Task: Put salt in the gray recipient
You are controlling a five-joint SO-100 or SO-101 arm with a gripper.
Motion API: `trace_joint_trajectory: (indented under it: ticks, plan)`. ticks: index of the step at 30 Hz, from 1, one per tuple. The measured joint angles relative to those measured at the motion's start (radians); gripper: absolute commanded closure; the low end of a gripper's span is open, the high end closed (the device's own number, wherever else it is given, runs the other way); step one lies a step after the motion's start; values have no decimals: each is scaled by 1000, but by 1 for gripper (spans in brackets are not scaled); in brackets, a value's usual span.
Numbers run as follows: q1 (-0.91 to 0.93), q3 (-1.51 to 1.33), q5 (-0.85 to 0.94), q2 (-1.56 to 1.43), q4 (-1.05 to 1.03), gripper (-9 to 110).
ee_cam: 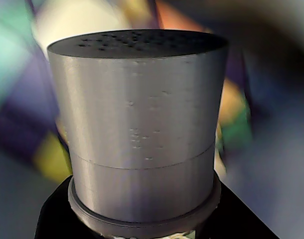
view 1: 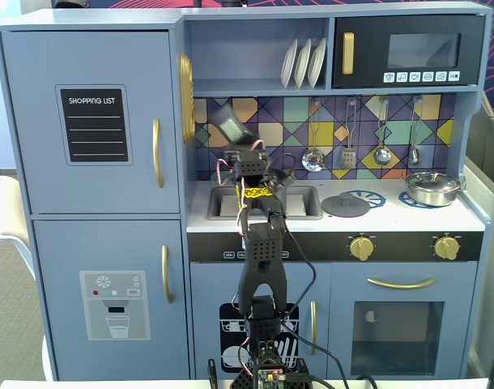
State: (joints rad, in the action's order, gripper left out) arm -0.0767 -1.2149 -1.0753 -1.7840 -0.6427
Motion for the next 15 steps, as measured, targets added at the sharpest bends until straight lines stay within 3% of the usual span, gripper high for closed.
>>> trace_joint_trajectory:
  ticks: [5,15]
  plan:
    - [-20,63,11,15,2,101]
    - [54,-114,40,-37,32,101]
